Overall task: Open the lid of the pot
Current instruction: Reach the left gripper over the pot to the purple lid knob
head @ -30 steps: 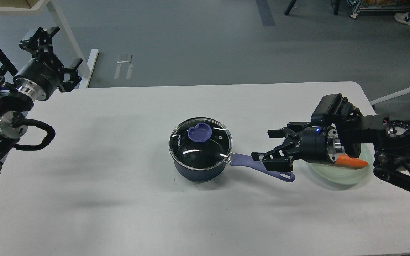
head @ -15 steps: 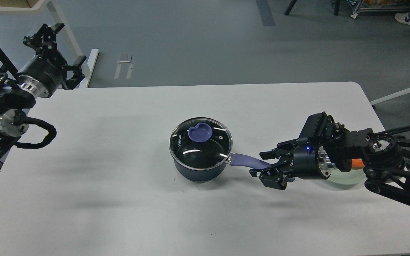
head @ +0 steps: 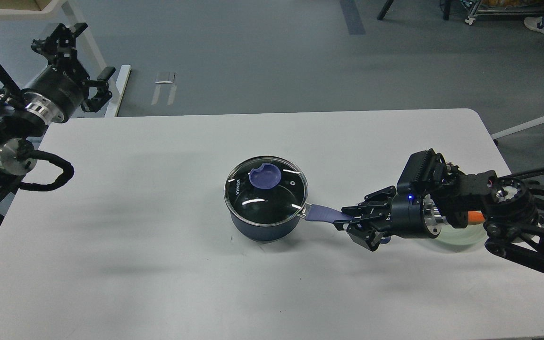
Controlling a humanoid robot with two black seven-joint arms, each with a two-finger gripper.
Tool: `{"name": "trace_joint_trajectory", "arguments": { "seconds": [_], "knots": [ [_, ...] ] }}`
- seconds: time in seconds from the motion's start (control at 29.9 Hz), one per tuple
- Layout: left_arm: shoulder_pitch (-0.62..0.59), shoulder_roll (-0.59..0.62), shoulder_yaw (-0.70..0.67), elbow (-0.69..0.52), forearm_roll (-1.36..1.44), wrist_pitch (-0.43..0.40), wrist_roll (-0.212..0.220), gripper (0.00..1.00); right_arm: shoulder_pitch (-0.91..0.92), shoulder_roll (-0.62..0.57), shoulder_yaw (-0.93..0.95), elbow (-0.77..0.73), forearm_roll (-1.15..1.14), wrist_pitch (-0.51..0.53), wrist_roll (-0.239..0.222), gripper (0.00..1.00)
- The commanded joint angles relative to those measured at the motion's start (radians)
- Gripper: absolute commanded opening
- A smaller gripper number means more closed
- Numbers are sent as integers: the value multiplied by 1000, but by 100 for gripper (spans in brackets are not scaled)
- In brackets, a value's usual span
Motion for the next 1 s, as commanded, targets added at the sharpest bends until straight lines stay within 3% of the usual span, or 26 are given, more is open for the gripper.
{"name": "trace_joint_trajectory", "arguments": {
  "seconds": [0.0, 0.27, 0.4, 0.64, 0.74, 0.97],
  "knots": [
    [-22, 14, 0, -75, 149, 8, -1, 99, 4, -1, 0, 1, 0, 0, 0, 25],
    [-36, 39, 1, -421, 831, 105, -3, 99, 4, -2, 2, -1, 3, 0, 0, 24],
    [-22, 29, 13, -507, 1198, 108, 0, 99, 2, -1, 2, 1, 3, 0, 0, 24],
    [-66, -90, 177, -462, 1677, 190, -3, 99, 10, 4, 2, 1, 3, 0, 0, 24],
    [-68, -116, 230, -455, 1761, 233, -3, 99, 11, 5, 2, 1, 3, 0, 0, 24],
    [-68, -118, 265, -431, 1804, 240, 2, 99, 4, 2, 2, -1, 3, 0, 0, 24]
  ]
}}
